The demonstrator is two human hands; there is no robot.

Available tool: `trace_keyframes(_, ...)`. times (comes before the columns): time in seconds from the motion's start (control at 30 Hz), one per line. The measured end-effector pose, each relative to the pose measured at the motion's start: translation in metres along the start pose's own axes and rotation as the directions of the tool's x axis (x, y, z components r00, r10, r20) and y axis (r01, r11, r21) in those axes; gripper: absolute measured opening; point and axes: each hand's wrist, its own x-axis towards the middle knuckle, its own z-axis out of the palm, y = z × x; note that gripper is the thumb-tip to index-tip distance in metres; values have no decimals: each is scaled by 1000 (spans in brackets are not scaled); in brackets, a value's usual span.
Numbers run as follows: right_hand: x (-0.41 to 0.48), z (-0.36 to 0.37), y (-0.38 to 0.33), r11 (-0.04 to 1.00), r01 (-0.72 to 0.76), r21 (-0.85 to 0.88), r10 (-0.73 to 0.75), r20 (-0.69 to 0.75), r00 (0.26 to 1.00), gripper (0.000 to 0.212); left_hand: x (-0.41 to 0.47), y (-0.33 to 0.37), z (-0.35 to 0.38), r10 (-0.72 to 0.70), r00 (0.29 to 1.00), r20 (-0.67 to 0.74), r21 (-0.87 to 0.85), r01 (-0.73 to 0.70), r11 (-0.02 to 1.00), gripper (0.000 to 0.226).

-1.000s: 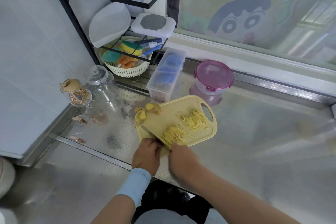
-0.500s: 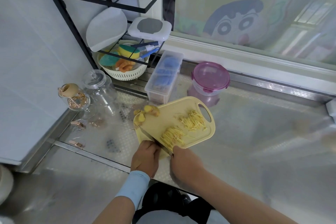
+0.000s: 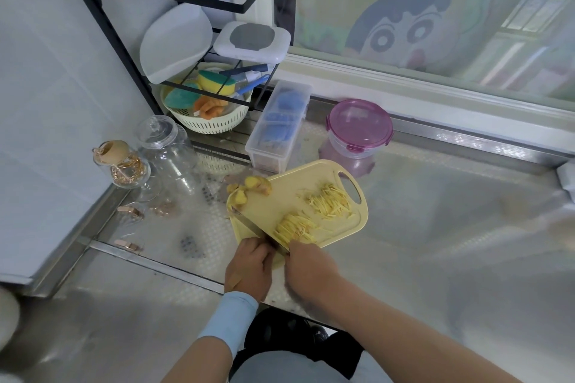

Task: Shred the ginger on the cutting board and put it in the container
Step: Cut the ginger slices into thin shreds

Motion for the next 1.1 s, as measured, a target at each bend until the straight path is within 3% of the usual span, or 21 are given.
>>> trace_keyframes(0.23,-12,-3,7,999,38,-23,-38,0,999,18,3,2,-2,14,1000,-7,21,-14,1000,29)
trace_keyframes(0.6,-9,-6,-2,996,31,-86,-25,64,998,21,3,-1,-2,12,1000,-23,-26,-12,1000,25)
trace_keyframes(1.1,-26,-5,4,999,-28,-39,30,27,999,11,6,-1,-5,-3,1000,-20,-32,2,1000,26)
